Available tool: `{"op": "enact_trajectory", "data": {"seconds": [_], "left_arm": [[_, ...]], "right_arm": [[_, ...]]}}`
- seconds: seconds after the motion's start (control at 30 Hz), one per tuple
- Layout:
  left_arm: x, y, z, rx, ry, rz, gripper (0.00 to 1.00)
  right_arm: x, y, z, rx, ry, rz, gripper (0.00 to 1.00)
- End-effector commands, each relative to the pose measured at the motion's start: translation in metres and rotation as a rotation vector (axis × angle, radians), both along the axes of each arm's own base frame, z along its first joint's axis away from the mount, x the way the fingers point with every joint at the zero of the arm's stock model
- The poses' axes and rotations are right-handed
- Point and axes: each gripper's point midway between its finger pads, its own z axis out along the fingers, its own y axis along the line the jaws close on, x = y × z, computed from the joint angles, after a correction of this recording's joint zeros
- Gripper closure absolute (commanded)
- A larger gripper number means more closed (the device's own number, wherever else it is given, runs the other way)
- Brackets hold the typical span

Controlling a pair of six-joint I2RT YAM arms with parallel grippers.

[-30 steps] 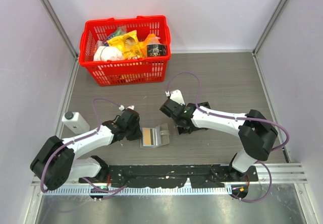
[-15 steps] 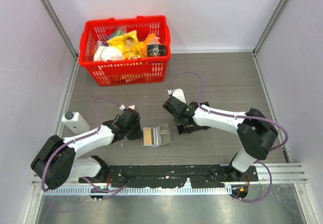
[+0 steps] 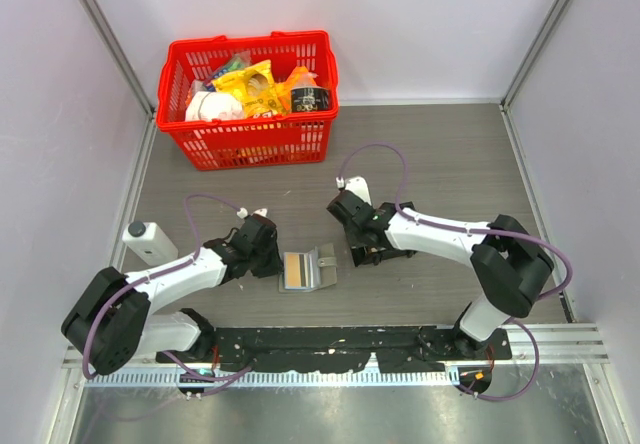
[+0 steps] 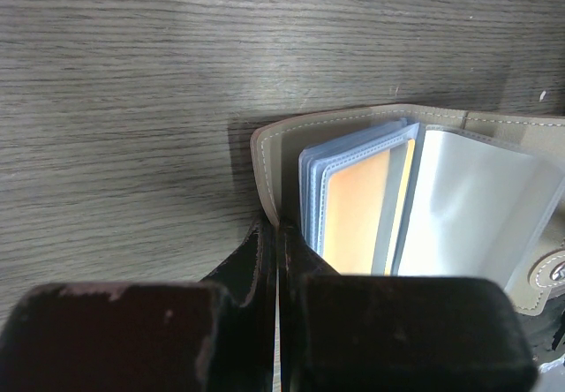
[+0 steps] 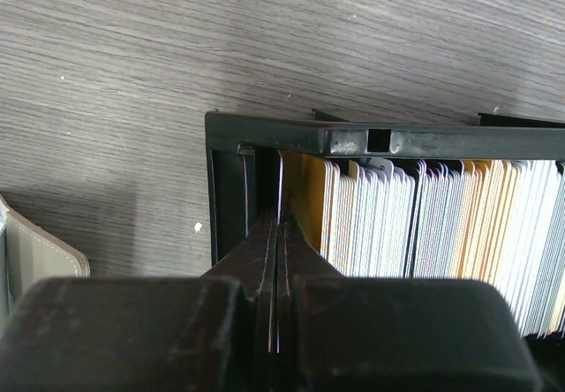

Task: Put the credit cards into the card holder
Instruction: Pick up the credit card from the storage box, then insert the credit card into the card holder.

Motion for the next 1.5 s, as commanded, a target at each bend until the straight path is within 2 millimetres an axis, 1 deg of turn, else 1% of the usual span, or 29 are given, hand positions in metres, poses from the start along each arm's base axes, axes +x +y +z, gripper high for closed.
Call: {"op": "enact_trajectory", "data": {"seconds": [0.0, 0.07, 0.1, 0.13, 0.17, 0.2, 0.23, 0.3, 0.4, 0.5, 0.53, 0.63, 0.67, 0.7, 0.73, 0.83, 0.87, 0.9, 0.93, 0.97, 1.0, 1.1, 1.13, 1.17, 1.23, 1.27, 1.3, 1.4, 1.47], "left_arm": [[-0.01, 0.01, -0.013, 0.06, 0.042, -0.008, 1.0], [-0.009, 0.01, -0.01, 0.056, 0.04, -0.009, 1.0], [-0.009, 0.01, -0.009, 0.053, 0.038, -0.011, 1.0], [-0.009, 0.009, -0.006, 0.049, 0.032, -0.011, 1.0], [-0.008, 0.007, -0.003, 0.041, 0.026, -0.014, 1.0], [-0.007, 0.006, 0.0, 0.034, 0.022, -0.016, 1.0], [-0.006, 0.006, 0.003, 0.03, 0.015, -0.014, 1.0], [-0.005, 0.006, 0.008, 0.029, 0.005, -0.012, 1.0], [-0.004, 0.005, 0.011, 0.023, 0.001, -0.01, 1.0], [-0.005, 0.005, 0.012, 0.023, 0.003, -0.009, 1.0], [-0.005, 0.005, 0.012, 0.022, 0.002, -0.009, 1.0], [-0.004, 0.003, 0.014, 0.01, 0.002, -0.006, 1.0], [-0.003, 0.002, 0.016, 0.002, 0.0, -0.006, 1.0], [-0.002, 0.0, 0.019, -0.005, -0.006, -0.006, 1.0], [-0.001, -0.001, 0.02, -0.009, -0.007, -0.002, 1.0], [-0.004, -0.006, 0.029, -0.051, -0.005, -0.01, 1.0], [-0.004, -0.007, 0.032, -0.062, -0.007, -0.009, 1.0], [-0.004, -0.008, 0.035, -0.074, -0.014, -0.005, 1.0], [-0.004, -0.008, 0.039, -0.083, -0.02, 0.001, 1.0], [-0.004, -0.009, 0.043, -0.097, -0.028, 0.005, 1.0], [-0.004, -0.01, 0.045, -0.104, -0.03, 0.009, 1.0], [-0.005, -0.009, 0.045, -0.113, -0.033, 0.019, 1.0], [-0.005, -0.008, 0.044, -0.111, -0.031, 0.022, 1.0], [-0.006, -0.007, 0.043, -0.11, -0.026, 0.026, 1.0], [-0.006, -0.008, 0.043, -0.121, -0.026, 0.029, 1.0], [-0.007, -0.009, 0.043, -0.127, -0.027, 0.03, 1.0], [-0.007, -0.009, 0.042, -0.129, -0.028, 0.033, 1.0], [-0.007, -0.009, 0.043, -0.13, -0.027, 0.032, 1.0], [-0.006, -0.009, 0.043, -0.131, -0.028, 0.034, 1.0]], "right_arm": [[-0.014, -0.004, -0.004, 0.004, 0.067, 0.02, 0.99], [-0.012, -0.009, 0.01, -0.004, 0.043, 0.019, 0.99], [-0.01, -0.008, 0.022, 0.016, 0.017, 0.023, 0.99], [-0.01, -0.007, 0.028, 0.03, 0.008, 0.027, 0.99], [-0.009, -0.006, 0.041, 0.07, -0.015, 0.022, 0.99], [-0.01, -0.004, 0.047, 0.091, -0.023, 0.024, 0.99], [-0.011, 0.001, 0.057, 0.141, -0.032, 0.033, 0.99], [-0.012, 0.005, 0.069, 0.183, -0.051, 0.029, 0.99], [-0.014, 0.003, 0.083, 0.22, -0.061, 0.005, 0.99], [-0.014, 0.005, 0.088, 0.247, -0.069, -0.001, 0.99], [-0.015, 0.011, 0.095, 0.274, -0.067, 0.01, 0.99], [-0.017, 0.031, 0.104, 0.379, -0.052, 0.035, 0.99], [-0.025, 0.042, 0.107, 0.43, -0.029, 0.05, 0.99], [-0.025, 0.052, 0.11, 0.48, -0.043, 0.056, 0.99], [-0.03, 0.068, 0.119, 0.544, -0.058, 0.065, 0.99], [-0.046, 0.095, 0.127, 0.616, -0.089, 0.074, 0.99], [-0.045, 0.105, 0.133, 0.673, -0.1, 0.062, 0.99], [-0.051, 0.111, 0.129, 0.693, -0.09, 0.049, 0.99], [-0.051, 0.119, 0.134, 0.733, -0.108, 0.049, 0.99], [-0.055, 0.123, 0.127, 0.738, -0.107, 0.041, 0.99], [-0.055, 0.129, 0.129, 0.767, -0.116, 0.039, 0.99], [-0.058, 0.142, 0.124, 0.801, -0.126, 0.025, 0.99], [-0.057, 0.142, 0.121, 0.8, -0.126, 0.019, 0.99], [-0.057, 0.143, 0.112, 0.785, -0.12, 0.003, 0.99], [-0.054, 0.153, 0.112, 0.817, -0.133, 0.002, 0.99], [-0.055, 0.155, 0.105, 0.809, -0.13, -0.001, 0.99], [-0.055, 0.157, 0.105, 0.819, -0.132, -0.003, 0.99], [-0.053, 0.161, 0.09, 0.806, -0.122, -0.016, 0.99], [-0.052, 0.162, 0.087, 0.802, -0.124, -0.016, 0.99]]}}
